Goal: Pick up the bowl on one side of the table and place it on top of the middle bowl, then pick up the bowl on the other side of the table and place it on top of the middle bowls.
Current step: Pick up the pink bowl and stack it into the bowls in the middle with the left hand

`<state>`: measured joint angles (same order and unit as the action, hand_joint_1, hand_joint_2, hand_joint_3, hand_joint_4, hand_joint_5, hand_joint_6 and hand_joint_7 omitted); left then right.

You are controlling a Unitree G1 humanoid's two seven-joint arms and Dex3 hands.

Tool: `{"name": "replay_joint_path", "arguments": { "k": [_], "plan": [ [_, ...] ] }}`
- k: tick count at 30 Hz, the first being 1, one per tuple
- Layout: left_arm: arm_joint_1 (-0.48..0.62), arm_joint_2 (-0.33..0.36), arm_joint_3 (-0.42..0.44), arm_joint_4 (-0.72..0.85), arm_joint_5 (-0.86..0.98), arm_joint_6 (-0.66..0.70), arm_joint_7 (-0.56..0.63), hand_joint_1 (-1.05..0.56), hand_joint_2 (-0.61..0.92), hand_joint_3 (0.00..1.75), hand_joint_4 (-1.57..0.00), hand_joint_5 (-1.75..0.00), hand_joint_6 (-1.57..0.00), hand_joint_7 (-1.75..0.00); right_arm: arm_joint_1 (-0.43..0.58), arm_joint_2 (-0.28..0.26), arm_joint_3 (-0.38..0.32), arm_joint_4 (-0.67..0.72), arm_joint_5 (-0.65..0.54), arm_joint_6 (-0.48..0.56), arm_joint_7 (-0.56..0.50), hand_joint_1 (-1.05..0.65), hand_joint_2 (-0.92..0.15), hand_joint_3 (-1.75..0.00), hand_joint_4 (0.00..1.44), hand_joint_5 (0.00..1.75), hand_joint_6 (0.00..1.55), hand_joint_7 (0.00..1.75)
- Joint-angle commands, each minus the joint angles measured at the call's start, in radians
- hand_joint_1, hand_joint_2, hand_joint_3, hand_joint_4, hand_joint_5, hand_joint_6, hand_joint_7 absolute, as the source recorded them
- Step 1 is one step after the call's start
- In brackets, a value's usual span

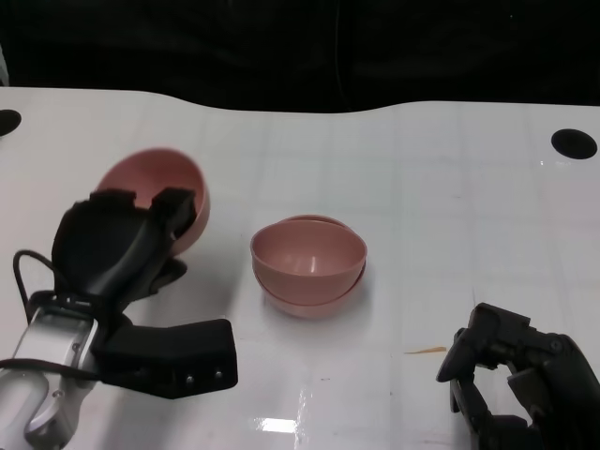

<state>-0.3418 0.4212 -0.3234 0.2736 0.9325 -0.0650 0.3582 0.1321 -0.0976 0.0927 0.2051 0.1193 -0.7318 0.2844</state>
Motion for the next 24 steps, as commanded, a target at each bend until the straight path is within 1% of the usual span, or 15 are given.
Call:
{"name": "replay_joint_path", "arguments": {
  "k": [1, 2, 4, 6, 8, 11, 14, 16, 19, 20, 21, 24],
  "plan": [
    [-0.018, 0.03, 0.023, -0.077, -0.025, -0.036, -0.007, -0.23, 0.6, 0.79, -0.87, -1.75, -0.69, -1.58, 0.004, 0.0, -0.012, -0.007, 0.003, 0.002, 0.0, -0.2, -0.45, -1.22, 0.86, 1.75, 0.8, 1.52],
    [-0.019, 0.033, 0.025, -0.089, -0.031, -0.046, -0.014, -0.23, 0.57, 0.84, -0.87, -1.75, -0.66, -1.65, 0.005, 0.0, -0.013, -0.008, 0.002, 0.003, 0.0, -0.2, -0.45, -1.21, 0.86, 1.75, 0.8, 1.52],
    [-0.032, 0.04, 0.023, -0.108, -0.065, -0.104, -0.038, -0.23, 0.56, 0.91, -0.88, -1.75, -0.66, -1.71, 0.004, 0.002, -0.013, -0.008, 0.002, 0.005, 0.0, -0.21, -0.45, -1.21, 0.86, 1.75, 0.8, 1.51],
    [-0.04, 0.044, 0.023, -0.117, -0.081, -0.135, -0.057, -0.26, 0.57, 0.97, -0.89, -1.75, -0.67, -1.74, 0.004, 0.003, -0.013, -0.007, 0.002, 0.006, 0.0, -0.21, -0.45, -1.21, 0.86, 1.75, 0.81, 1.51],
    [-0.053, 0.046, 0.02, -0.12, -0.105, -0.169, -0.091, -0.27, 0.59, 0.99, -0.89, -1.75, -0.67, -1.74, 0.005, 0.003, -0.013, -0.007, 0.0, 0.009, 0.001, -0.21, -0.46, -1.21, 0.86, 1.75, 0.81, 1.51],
    [-0.078, 0.045, 0.014, -0.116, -0.146, -0.223, -0.143, -0.27, 0.57, 0.97, -0.88, -1.75, -0.69, -1.75, 0.006, 0.002, -0.013, -0.009, -0.003, 0.012, 0.002, -0.21, -0.46, -1.2, 0.86, 1.75, 0.81, 1.51],
    [-0.111, 0.046, 0.007, -0.082, -0.193, -0.317, -0.18, -0.25, 0.56, 0.95, -0.9, -1.75, -0.71, -1.75, 0.007, 0.001, -0.011, -0.01, -0.001, 0.013, 0.006, -0.21, -0.46, -1.2, 0.85, 1.75, 0.81, 1.51],
    [-0.137, 0.047, 0.001, -0.041, -0.231, -0.395, -0.205, -0.23, 0.54, 0.98, -0.89, -1.75, -0.71, -1.75, 0.008, 0.001, -0.012, -0.012, -0.009, 0.012, 0.003, -0.21, -0.46, -1.21, 0.85, 1.75, 0.8, 1.51],
    [-0.164, 0.046, -0.006, 0.012, -0.258, -0.471, -0.23, -0.22, 0.52, 1.01, -0.89, -1.75, -0.7, -1.75, 0.009, 0.003, -0.013, -0.011, -0.018, 0.008, 0.0, -0.21, -0.46, -1.21, 0.85, 1.75, 0.8, 1.51],
    [-0.176, 0.045, -0.012, 0.035, -0.267, -0.5, -0.241, -0.24, 0.56, 0.99, -0.9, -1.75, -0.77, -1.57, 0.008, 0.004, -0.014, -0.009, -0.021, 0.006, -0.001, -0.21, -0.46, -1.21, 0.85, 1.75, 0.8, 1.51],
    [-0.186, 0.044, -0.016, 0.053, -0.273, -0.522, -0.248, -0.26, 0.59, 0.97, -0.9, -1.75, -0.83, -1.43, 0.008, 0.004, -0.014, -0.007, -0.023, 0.005, -0.002, -0.21, -0.46, -1.21, 0.85, 1.75, 0.8, 1.51],
    [-0.209, 0.038, -0.032, 0.093, -0.275, -0.558, -0.277, -0.29, 0.64, 0.91, -0.9, -1.74, -0.9, -1.25, 0.009, 0.003, -0.012, -0.007, -0.018, 0.009, 0.004, -0.21, -0.46, -1.2, 0.85, 1.75, 0.8, 1.51]
  ]
}}
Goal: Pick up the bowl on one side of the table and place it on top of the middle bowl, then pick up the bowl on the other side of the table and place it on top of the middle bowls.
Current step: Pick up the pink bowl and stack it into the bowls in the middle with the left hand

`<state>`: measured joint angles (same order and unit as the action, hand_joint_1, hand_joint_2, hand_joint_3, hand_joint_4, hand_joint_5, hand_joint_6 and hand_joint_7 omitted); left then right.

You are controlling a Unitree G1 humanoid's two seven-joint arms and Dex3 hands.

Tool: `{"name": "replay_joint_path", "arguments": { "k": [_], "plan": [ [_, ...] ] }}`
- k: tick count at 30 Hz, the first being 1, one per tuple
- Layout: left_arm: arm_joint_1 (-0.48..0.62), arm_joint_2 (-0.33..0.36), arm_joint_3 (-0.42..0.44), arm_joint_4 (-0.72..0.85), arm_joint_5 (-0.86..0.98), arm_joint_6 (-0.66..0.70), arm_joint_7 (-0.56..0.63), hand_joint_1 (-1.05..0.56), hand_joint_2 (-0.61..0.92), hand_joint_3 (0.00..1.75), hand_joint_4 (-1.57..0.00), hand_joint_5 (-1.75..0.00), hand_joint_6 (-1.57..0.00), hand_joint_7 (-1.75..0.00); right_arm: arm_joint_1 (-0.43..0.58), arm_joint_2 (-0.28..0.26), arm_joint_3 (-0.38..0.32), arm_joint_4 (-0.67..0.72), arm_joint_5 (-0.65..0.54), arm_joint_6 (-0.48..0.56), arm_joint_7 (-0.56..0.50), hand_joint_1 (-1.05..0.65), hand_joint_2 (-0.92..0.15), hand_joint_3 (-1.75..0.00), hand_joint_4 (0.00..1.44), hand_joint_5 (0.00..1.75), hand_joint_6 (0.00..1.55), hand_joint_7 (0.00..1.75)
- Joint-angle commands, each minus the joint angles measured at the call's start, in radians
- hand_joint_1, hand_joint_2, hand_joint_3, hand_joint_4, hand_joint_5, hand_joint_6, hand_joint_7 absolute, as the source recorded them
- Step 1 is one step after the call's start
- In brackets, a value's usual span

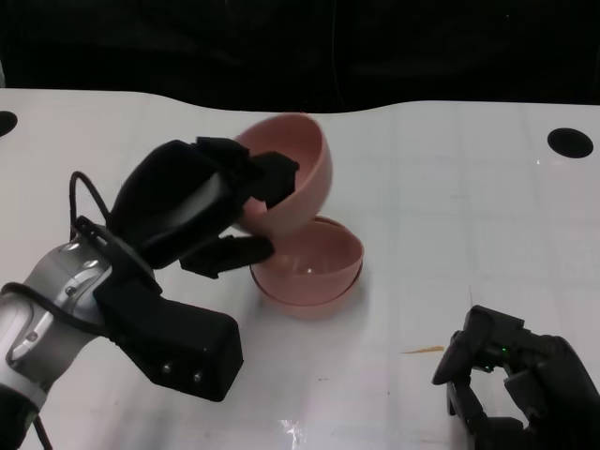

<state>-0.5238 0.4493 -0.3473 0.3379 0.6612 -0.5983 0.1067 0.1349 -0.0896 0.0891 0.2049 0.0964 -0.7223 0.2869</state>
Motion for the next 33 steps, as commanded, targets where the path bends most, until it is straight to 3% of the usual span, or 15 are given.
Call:
{"name": "replay_joint_path", "arguments": {
  "k": [1, 3, 4, 6, 9, 12, 14, 17, 18, 19, 22, 33],
  "plan": [
    [-0.03, 0.009, -0.009, 0.035, -0.004, -0.031, -0.029, -0.29, 0.64, 0.9, -0.9, -1.74, -0.91, -1.23, 0.006, -0.005, -0.009, -0.007, 0.006, 0.0, 0.002, -0.21, -0.46, -1.2, 0.85, 1.75, 0.8, 1.51],
    [-0.033, 0.007, -0.006, 0.042, -0.003, -0.039, -0.031, -0.29, 0.65, 0.89, -0.9, -1.74, -0.92, -1.21, 0.006, -0.005, -0.009, -0.007, 0.006, 0.0, 0.002, -0.21, -0.46, -1.2, 0.84, 1.75, 0.8, 1.51],
    [-0.04, -0.004, -0.019, 0.058, 0.001, -0.043, -0.04, -0.29, 0.65, 0.89, -0.9, -1.74, -0.91, -1.28, 0.008, -0.005, -0.008, -0.012, 0.007, 0.005, 0.003, -0.22, -0.46, -1.2, 0.84, 1.75, 0.8, 1.51],
    [-0.054, -0.018, -0.044, 0.086, 0.012, -0.048, -0.06, -0.28, 0.63, 0.9, -0.9, -1.74, -0.77, -1.61, 0.011, -0.005, -0.007, -0.018, 0.007, 0.012, 0.002, -0.22, -0.47, -1.2, 0.84, 1.75, 0.79, 1.51],
    [-0.06, -0.019, -0.068, 0.1, 0.033, -0.03, -0.087, -0.27, 0.61, 0.88, -0.9, -1.75, -0.74, -1.66, 0.01, -0.003, -0.007, -0.018, 0.003, 0.007, 0.001, -0.21, -0.47, -1.19, 0.85, 1.75, 0.79, 1.51],
    [-0.05, -0.027, -0.077, 0.095, 0.032, 0.013, -0.134, -0.28, 0.78, 0.51, -0.78, -1.34, -0.82, -0.91, 0.007, -0.003, -0.008, -0.012, 0.0, -0.005, 0.001, -0.2, -0.47, -1.19, 0.85, 1.75, 0.79, 1.51],
    [-0.047, -0.028, -0.077, 0.089, 0.031, 0.022, -0.144, -0.28, 0.82, 0.42, -0.77, -1.26, -0.84, -0.76, 0.007, -0.003, -0.008, -0.012, 0.0, -0.005, 0.001, -0.2, -0.47, -1.19, 0.85, 1.75, 0.79, 1.51],
    [-0.032, -0.032, -0.088, 0.073, 0.065, 0.065, -0.146, -0.28, 0.85, 0.38, -0.76, -1.23, -0.86, -0.7, 0.007, -0.003, -0.007, -0.013, 0.005, -0.001, 0.004, -0.2, -0.47, -1.19, 0.85, 1.75, 0.79, 1.51],
    [-0.021, -0.035, -0.097, 0.063, 0.092, 0.096, -0.145, -0.43, 0.87, 0.26, -0.39, -0.78, -0.49, -0.45, 0.007, -0.003, -0.007, -0.013, 0.009, 0.002, 0.006, -0.2, -0.47, -1.18, 0.85, 1.75, 0.8, 1.52],
    [-0.011, -0.039, -0.106, 0.056, 0.125, 0.125, -0.126, -0.55, 0.9, 0.17, -0.16, -0.45, -0.26, -0.27, 0.008, -0.003, -0.007, -0.014, 0.01, 0.005, 0.008, -0.2, -0.46, -1.18, 0.86, 1.75, 0.8, 1.52],
    [0.004, -0.047, -0.125, 0.053, 0.212, 0.189, -0.047, -0.72, 0.92, 0.18, -0.02, -0.08, -0.04, -0.07, 0.007, -0.002, -0.006, -0.012, 0.013, 0.004, 0.012, -0.2, -0.46, -1.18, 0.86, 1.75, 0.8, 1.52],
    [0.083, -0.05, -0.123, -0.025, 0.292, 0.321, 0.052, -0.86, 0.92, 0.3, 0.0, 0.0, 0.0, 0.0, 0.004, -0.001, -0.004, -0.01, 0.024, 0.006, 0.026, -0.2, -0.45, -1.2, 0.86, 1.75, 0.8, 1.54]
  ]
}}
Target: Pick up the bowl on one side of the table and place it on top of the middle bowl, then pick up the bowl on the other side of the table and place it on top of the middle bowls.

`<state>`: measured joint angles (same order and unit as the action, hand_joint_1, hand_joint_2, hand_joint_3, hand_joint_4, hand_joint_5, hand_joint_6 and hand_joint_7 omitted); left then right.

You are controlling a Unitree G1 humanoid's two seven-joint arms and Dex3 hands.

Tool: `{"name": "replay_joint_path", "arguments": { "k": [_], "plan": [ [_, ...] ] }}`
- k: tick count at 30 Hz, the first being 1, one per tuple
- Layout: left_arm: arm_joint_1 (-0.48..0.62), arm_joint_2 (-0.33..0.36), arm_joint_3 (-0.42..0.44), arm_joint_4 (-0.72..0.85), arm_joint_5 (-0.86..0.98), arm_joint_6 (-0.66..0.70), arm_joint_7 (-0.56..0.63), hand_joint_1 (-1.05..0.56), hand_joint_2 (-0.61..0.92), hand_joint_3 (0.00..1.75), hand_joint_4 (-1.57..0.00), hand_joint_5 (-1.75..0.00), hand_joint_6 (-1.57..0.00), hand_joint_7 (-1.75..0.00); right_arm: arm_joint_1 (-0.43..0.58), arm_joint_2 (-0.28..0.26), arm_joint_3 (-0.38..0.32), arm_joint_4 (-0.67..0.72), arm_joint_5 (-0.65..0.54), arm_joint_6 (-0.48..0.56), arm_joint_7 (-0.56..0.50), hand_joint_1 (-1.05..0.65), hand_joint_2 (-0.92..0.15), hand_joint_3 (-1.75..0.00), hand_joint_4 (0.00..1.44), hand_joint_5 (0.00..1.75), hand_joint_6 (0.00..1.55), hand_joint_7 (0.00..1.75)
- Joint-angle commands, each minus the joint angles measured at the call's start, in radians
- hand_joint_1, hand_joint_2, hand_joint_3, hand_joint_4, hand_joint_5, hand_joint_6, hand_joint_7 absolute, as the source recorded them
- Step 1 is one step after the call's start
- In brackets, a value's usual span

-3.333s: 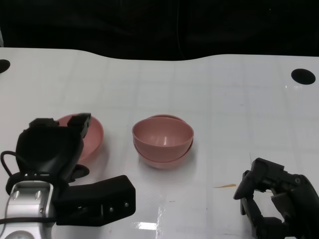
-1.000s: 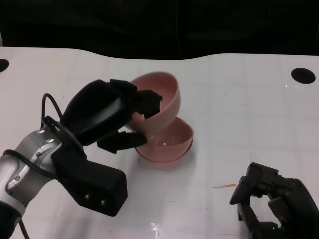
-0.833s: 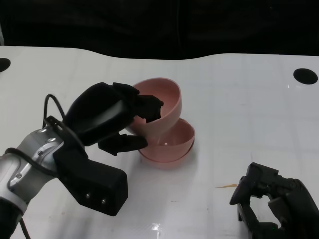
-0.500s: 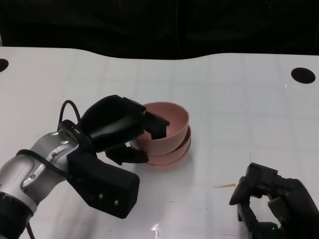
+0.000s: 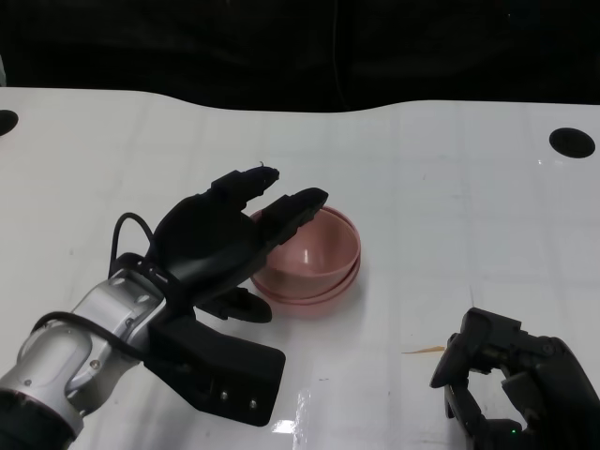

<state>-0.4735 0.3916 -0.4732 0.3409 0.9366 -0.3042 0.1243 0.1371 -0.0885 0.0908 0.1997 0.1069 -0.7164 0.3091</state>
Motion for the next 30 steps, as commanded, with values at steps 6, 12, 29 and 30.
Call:
{"name": "replay_joint_path", "arguments": {
  "k": [6, 12, 29, 30],
  "plan": [
    [0.129, 0.01, 0.063, -0.124, -0.075, 0.01, 0.068, -0.84, 0.92, 0.29, 0.0, 0.0, -0.01, 0.0, 0.003, -0.001, -0.009, -0.012, 0.005, 0.006, 0.0, -0.21, -0.45, -1.21, 0.86, 1.75, 0.8, 1.54],
    [0.257, 0.01, 0.152, -0.192, -0.217, -0.107, 0.143, -0.72, 0.92, 0.2, -0.05, -0.03, -0.11, -0.06, 0.002, 0.001, -0.007, -0.006, 0.012, 0.01, 0.006, -0.2, -0.45, -1.22, 0.86, 1.75, 0.8, 1.53],
    [0.631, -0.181, 0.278, -0.251, -0.599, -0.437, 0.231, -0.36, 0.92, 0.22, -0.17, -1.45, -0.16, -1.33, 0.006, 0.004, -0.001, -0.015, 0.019, 0.042, 0.017, -0.2, -0.43, -1.23, 0.86, 1.75, 0.79, 1.52],
    [0.667, -0.208, 0.266, -0.283, -0.683, -0.406, 0.198, -0.34, 0.92, 0.23, -0.2, -1.46, -0.2, -1.33, 0.007, 0.004, -0.001, -0.016, 0.019, 0.045, 0.017, -0.2, -0.44, -1.23, 0.86, 1.75, 0.79, 1.52]
  ]
}}
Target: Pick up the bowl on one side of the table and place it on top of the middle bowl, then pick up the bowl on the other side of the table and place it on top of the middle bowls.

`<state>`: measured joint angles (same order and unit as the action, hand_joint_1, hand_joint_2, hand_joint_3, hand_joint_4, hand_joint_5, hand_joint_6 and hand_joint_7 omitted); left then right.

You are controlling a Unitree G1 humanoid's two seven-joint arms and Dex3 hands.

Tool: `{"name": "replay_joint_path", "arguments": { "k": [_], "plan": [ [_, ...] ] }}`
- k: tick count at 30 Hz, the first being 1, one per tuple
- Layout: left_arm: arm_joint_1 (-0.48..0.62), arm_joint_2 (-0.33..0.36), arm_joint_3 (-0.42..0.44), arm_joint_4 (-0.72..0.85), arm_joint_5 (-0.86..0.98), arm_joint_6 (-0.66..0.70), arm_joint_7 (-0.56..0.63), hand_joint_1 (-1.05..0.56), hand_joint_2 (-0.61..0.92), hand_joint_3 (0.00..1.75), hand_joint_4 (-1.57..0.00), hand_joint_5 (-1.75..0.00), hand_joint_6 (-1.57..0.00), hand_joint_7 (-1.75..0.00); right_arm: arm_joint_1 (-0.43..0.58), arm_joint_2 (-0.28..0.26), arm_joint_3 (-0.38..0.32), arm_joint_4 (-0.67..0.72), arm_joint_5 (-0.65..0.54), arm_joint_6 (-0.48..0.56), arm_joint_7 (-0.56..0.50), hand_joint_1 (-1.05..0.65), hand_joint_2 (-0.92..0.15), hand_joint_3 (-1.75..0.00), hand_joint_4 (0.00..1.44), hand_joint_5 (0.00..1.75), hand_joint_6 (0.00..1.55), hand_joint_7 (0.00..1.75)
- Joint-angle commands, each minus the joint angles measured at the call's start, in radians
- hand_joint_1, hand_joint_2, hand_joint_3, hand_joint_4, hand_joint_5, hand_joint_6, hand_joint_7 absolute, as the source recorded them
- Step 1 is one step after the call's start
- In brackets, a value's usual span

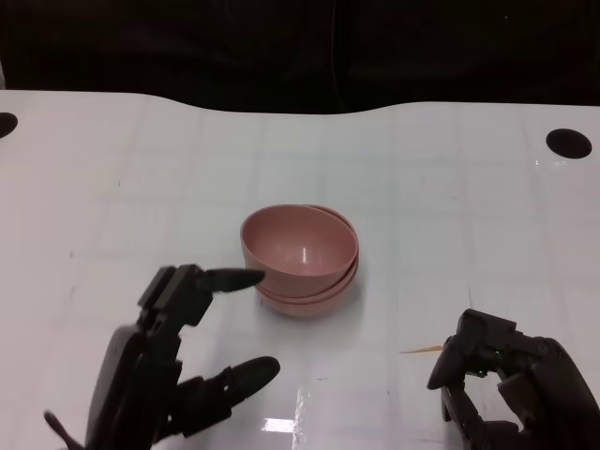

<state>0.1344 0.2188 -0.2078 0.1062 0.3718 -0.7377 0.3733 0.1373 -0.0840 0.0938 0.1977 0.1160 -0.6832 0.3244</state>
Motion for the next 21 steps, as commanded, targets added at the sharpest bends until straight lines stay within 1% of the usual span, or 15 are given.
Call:
{"name": "replay_joint_path", "arguments": {
  "k": [1, 4, 5, 7, 8, 9, 11, 12, 14, 15, 16, 18, 21],
  "plan": [
    [0.087, -0.055, -0.006, -0.073, -0.181, 0.052, -0.079, -0.31, 0.92, 0.25, -0.23, -1.46, -0.25, -1.32, 0.007, -0.001, -0.004, -0.014, 0.01, 0.014, 0.002, -0.2, -0.44, -1.23, 0.86, 1.75, 0.79, 1.52],
    [0.16, -0.099, -0.01, -0.154, -0.313, 0.127, -0.149, -0.27, 0.92, 0.3, -0.28, -1.47, -0.32, -1.32, 0.005, -0.003, -0.002, -0.014, 0.016, 0.025, 0.007, -0.2, -0.44, -1.23, 0.86, 1.75, 0.79, 1.52],
    [0.176, -0.111, -0.005, -0.169, -0.34, 0.14, -0.164, -0.23, 0.92, 0.33, -0.41, -1.46, -0.45, -1.27, 0.005, -0.004, -0.002, -0.015, 0.018, 0.028, 0.009, -0.2, -0.44, -1.23, 0.86, 1.75, 0.8, 1.51],
    [0.192, -0.13, 0.009, -0.177, -0.387, 0.155, -0.195, -0.21, 0.92, 0.35, -0.48, -1.46, -0.52, -1.22, 0.007, -0.006, -0.004, -0.018, 0.02, 0.033, 0.012, -0.2, -0.44, -1.23, 0.86, 1.75, 0.8, 1.5],
    [0.195, -0.137, 0.016, -0.176, -0.406, 0.16, -0.21, -0.21, 0.92, 0.37, -0.57, -1.45, -0.6, -1.21, 0.008, -0.006, -0.005, -0.018, 0.021, 0.033, 0.013, -0.2, -0.44, -1.24, 0.86, 1.75, 0.8, 1.49],
    [0.195, -0.14, 0.021, -0.168, -0.49, 0.168, -0.263, -0.19, 0.92, 0.4, -0.63, -1.46, -0.64, -1.22, 0.008, -0.007, -0.007, -0.013, 0.023, 0.027, 0.016, -0.2, -0.44, -1.24, 0.86, 1.75, 0.8, 1.49],
    [0.19, -0.142, 0.035, -0.146, -0.589, 0.167, -0.343, -0.15, 0.87, 0.6, -0.69, -1.55, -0.68, -1.27, 0.008, -0.008, -0.01, -0.006, 0.027, 0.02, 0.021, -0.19, -0.43, -1.24, 0.85, 1.75, 0.81, 1.48],
    [0.188, -0.143, 0.044, -0.134, -0.61, 0.161, -0.37, -0.15, 0.78, 0.73, -0.75, -1.63, -0.73, -1.35, 0.009, -0.008, -0.011, -0.006, 0.029, 0.019, 0.024, -0.19, -0.43, -1.25, 0.85, 1.75, 0.81, 1.47],
    [0.183, -0.151, 0.062, -0.108, -0.616, 0.145, -0.407, -0.15, 0.69, 0.85, -0.79, -1.68, -0.75, -1.42, 0.011, -0.01, -0.015, -0.005, 0.031, 0.019, 0.027, -0.19, -0.42, -1.26, 0.85, 1.75, 0.82, 1.45],
    [0.182, -0.157, 0.07, -0.1, -0.618, 0.141, -0.421, -0.15, 0.62, 0.96, -0.81, -1.71, -0.77, -1.47, 0.012, -0.01, -0.017, -0.005, 0.03, 0.017, 0.028, -0.19, -0.42, -1.26, 0.85, 1.75, 0.82, 1.45],
    [0.181, -0.163, 0.077, -0.095, -0.618, 0.138, -0.433, -0.14, 0.59, 1.0, -0.81, -1.72, -0.78, -1.48, 0.012, -0.01, -0.019, -0.004, 0.03, 0.017, 0.03, -0.19, -0.42, -1.26, 0.85, 1.75, 0.82, 1.45],
    [0.176, -0.173, 0.089, -0.077, -0.638, 0.129, -0.472, -0.15, 0.56, 1.01, -0.82, -1.72, -0.79, -1.49, 0.013, -0.009, -0.022, -0.001, 0.028, 0.01, 0.031, -0.19, -0.42, -1.26, 0.85, 1.75, 0.83, 1.45],
    [0.165, -0.188, 0.106, -0.053, -0.652, 0.119, -0.515, -0.18, 0.57, 0.95, -0.84, -1.71, -0.82, -1.46, 0.018, -0.009, -0.024, -0.006, 0.026, 0.017, 0.032, -0.21, -0.42, -1.27, 0.85, 1.75, 0.83, 1.45]
  ]
}}
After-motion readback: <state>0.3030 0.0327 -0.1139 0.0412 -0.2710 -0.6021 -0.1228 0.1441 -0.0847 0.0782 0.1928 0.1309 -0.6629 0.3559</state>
